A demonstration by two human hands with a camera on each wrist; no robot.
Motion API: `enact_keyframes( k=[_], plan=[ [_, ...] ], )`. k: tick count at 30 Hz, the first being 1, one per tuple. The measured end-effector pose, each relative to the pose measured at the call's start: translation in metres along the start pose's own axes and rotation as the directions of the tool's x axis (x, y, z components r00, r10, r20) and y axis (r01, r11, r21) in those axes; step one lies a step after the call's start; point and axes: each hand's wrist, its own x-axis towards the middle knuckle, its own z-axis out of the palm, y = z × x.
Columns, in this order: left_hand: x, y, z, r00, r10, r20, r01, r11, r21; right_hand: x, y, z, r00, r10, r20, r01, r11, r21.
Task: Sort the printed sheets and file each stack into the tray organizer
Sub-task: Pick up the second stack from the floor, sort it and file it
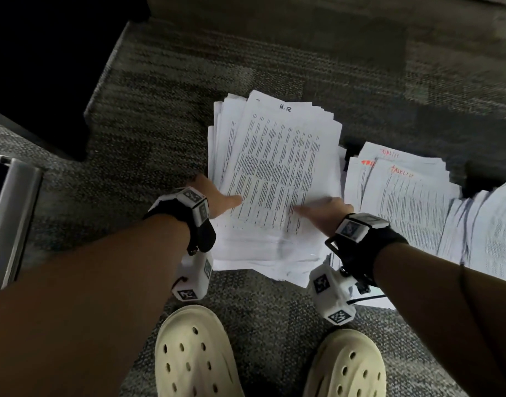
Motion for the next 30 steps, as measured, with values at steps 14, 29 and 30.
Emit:
enact_keyframes(
  k=[14,29,30],
  plan=[
    [-0.022,0.006,0.013,0.992,-0.117,-0.037,0.112,0.987,-0.113,-0.014,0.002,0.004,0.997,-0.074,0.015,0.072,0.992,0.108],
    [-0.012,-0.012,-0.001,0.982,-0.186,-0.032,0.176,0.963,-0.202,-0.037,-0.004,0.007,0.967,-0.205,0.148,0.131,0.906,0.403],
    [-0.011,-0.016,-0.003,0.981,-0.193,-0.024,0.183,0.959,-0.216,-0.037,-0.005,0.006,0.966,-0.216,0.144,0.138,0.896,0.422]
  ],
)
